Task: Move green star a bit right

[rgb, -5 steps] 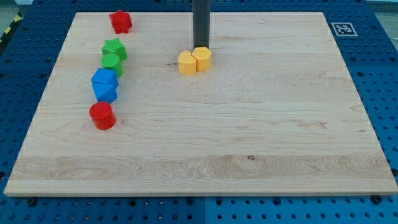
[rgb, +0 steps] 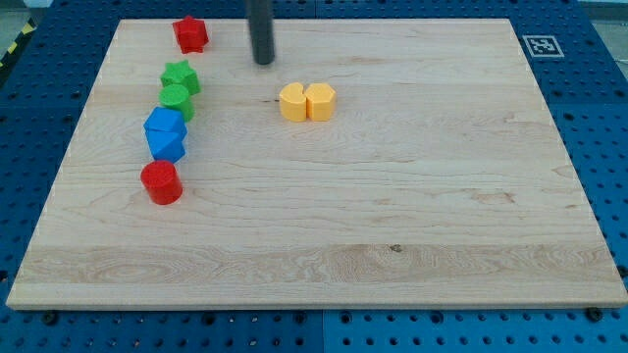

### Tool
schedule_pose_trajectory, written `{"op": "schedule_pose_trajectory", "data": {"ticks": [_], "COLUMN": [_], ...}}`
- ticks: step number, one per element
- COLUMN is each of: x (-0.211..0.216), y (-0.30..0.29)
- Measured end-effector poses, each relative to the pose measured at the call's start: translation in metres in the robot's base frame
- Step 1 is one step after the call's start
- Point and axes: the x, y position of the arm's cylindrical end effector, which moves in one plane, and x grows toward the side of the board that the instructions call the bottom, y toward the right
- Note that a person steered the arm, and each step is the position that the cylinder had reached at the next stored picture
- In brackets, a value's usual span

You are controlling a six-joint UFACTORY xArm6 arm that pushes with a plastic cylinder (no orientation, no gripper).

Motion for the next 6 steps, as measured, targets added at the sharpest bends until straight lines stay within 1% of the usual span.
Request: {"op": "schedule_pose_trajectory", "data": {"ticks": [1,2,3,5,6], "x": [0.014,0.014,0.002,0.003,0.019], "y": [-0.044,-0.044,-0.054,-0.127,-0.132]}}
